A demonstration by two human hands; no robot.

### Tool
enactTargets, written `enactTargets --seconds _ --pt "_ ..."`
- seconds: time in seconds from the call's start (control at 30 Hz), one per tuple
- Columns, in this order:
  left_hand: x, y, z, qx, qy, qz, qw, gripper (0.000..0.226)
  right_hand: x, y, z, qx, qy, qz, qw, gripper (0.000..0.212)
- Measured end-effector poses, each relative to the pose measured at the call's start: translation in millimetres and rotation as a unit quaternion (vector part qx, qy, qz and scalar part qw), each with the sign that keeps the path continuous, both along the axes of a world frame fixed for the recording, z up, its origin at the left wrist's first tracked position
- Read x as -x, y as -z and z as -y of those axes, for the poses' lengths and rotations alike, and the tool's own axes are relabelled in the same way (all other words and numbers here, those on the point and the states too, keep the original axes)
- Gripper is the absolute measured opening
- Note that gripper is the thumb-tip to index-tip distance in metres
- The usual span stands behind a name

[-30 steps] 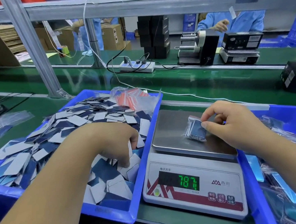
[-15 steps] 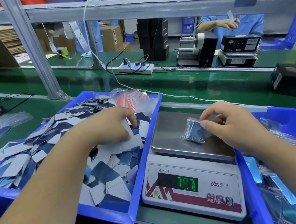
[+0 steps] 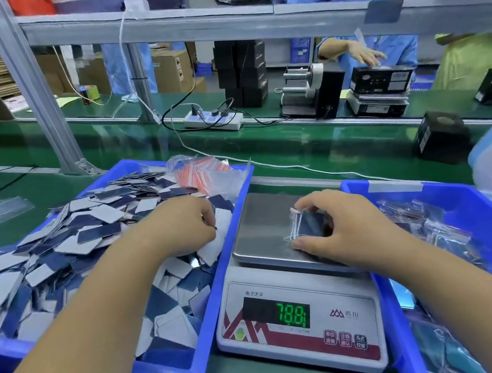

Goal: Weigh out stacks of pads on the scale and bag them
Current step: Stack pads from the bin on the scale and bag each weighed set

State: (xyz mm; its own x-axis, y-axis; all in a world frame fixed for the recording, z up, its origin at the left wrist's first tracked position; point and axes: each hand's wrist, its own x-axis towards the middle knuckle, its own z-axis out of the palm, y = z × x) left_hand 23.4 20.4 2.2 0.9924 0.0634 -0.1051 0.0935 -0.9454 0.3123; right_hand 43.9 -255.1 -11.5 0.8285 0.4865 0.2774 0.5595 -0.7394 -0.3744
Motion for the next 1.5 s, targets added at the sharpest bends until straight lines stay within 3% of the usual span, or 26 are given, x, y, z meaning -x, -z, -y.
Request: enactTargets --seconds 0.17,0.27,0.33,0.4,0.43,0.5,0.6,0.73,0.97,1.23,1.4,1.5 --pt "-10.9 1.4 13.1 -0.026 -0.002 0.022 0.999 0.010 -1.8 -7.2 6.9 -0.031 0.005 0.014 0.999 0.053" --pt "-11.4 3.5 16.6 -0.025 -0.031 0.045 0.998 0.006 -11.5 -25.2 28.1 -0.056 0.062 0.024 0.996 0.046" --pt "-8.0 7.5 14.6 -0.042 -0.041 0.039 0.998 0.007 -18.5 -35.2 47.4 -0.004 0.130 0.007 0.992 0.038" --pt "-3.6 11.1 12.7 -0.060 -0.048 0.036 0.996 0.006 -23.6 -38.4 62.9 0.122 0.193 -0.030 0.973 0.028" --pt "-1.9 12.8 13.0 -0.073 -0.048 0.026 0.996 0.002 -24.9 -37.6 67.9 0.178 0.208 -0.057 0.960 0.029" --pt "1.1 14.9 15.4 -0.109 -0.042 -0.025 0.993 0.020 -25.2 -33.8 71.6 0.215 0.214 -0.112 0.946 0.040" --pt "1.4 12.7 16.5 -0.123 -0.029 -0.061 0.990 0.048 -28.0 -29.6 69.2 0.196 0.220 -0.107 0.950 0.046" --pt "3.1 5.6 12.9 -0.114 -0.010 -0.090 0.989 0.063 -31.7 -25.5 63.1 0.150 0.234 -0.064 0.958 0.026" --pt "2.2 -5.2 13.9 -0.089 -0.017 -0.094 0.991 0.038 -25.4 -21.8 45.7 0.096 0.166 -0.012 0.981 0.017" --pt "7.2 -5.9 6.5 -0.040 -0.009 -0.061 0.997 0.039 -15.4 -16.8 29.8 0.089 0.111 -0.015 0.990 0.018" --pt "11.3 -14.4 -9.4 -0.003 -0.045 -0.009 0.999 0.024 -14.3 -19.0 30.1 0.077 0.115 -0.030 0.990 0.018" --pt "14.4 -19.8 -15.0 -0.027 -0.049 -0.042 0.998 0.033 -12.6 -19.4 29.0 0.079 0.114 -0.046 0.989 0.018"
